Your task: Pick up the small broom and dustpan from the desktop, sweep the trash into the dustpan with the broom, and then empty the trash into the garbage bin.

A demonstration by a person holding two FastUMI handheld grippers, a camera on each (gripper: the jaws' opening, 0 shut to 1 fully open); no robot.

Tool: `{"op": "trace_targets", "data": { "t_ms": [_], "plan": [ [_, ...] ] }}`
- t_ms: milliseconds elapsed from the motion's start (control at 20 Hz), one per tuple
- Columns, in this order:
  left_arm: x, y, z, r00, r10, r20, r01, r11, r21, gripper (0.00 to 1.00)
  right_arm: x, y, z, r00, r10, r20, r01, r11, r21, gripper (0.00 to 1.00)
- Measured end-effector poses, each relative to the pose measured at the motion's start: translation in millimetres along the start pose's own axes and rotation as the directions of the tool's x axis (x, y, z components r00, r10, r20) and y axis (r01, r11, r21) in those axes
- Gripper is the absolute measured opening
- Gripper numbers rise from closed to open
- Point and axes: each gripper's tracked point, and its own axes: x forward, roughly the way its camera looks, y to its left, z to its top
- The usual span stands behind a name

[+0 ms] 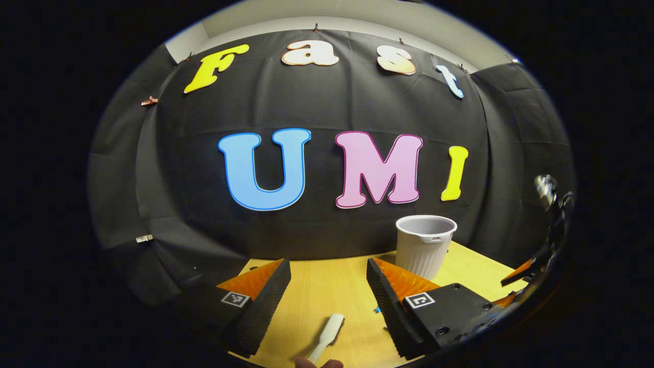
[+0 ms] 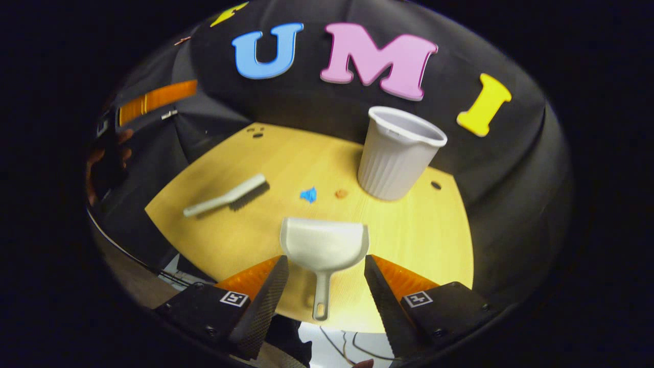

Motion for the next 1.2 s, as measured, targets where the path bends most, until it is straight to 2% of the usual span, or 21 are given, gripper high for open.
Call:
{"op": "trace_targets", "data": {
  "t_ms": [50, 150, 350, 550, 700, 950, 1050, 1200],
  "plan": [
    [1, 2, -4, 1.000, 0.008, -0.005, -0.008, 1.000, 0.000, 0.95, 13, -1, -14, 0.999, 0.005, -0.043, -0.005, 1.000, 0.009, 0.91],
    [1, 6, -10, 1.000, 0.020, -0.019, -0.020, 1.000, 0.005, 0.95, 40, -5, -37, 0.993, -0.002, -0.120, 0.003, 1.000, 0.007, 0.92],
    [-6, 16, -17, 0.998, 0.051, -0.034, -0.051, 0.999, 0.018, 0.95, 90, -1, -74, 0.968, 0.006, -0.252, 0.000, 1.000, 0.021, 0.89],
    [-13, 23, -22, 0.996, 0.084, -0.044, -0.083, 0.996, 0.025, 0.95, 124, 1, -89, 0.951, -0.008, -0.311, 0.020, 0.999, 0.036, 0.88],
    [-21, 30, -21, 0.994, 0.102, -0.050, -0.101, 0.995, 0.026, 0.95, 133, 3, -96, 0.932, -0.003, -0.361, 0.019, 0.999, 0.039, 0.88],
    [-23, 35, -28, 0.989, 0.128, -0.069, -0.127, 0.992, 0.015, 0.94, 148, 5, -93, 0.922, 0.016, -0.387, 0.030, 0.993, 0.112, 0.80],
    [-23, 36, -28, 0.987, 0.139, -0.075, -0.138, 0.990, 0.015, 0.95, 153, 6, -92, 0.916, 0.024, -0.401, 0.032, 0.991, 0.133, 0.81],
    [-22, 37, -27, 0.986, 0.152, -0.070, -0.151, 0.988, 0.022, 0.94, 157, 4, -90, 0.911, 0.030, -0.411, 0.045, 0.984, 0.173, 0.67]
  ]
}}
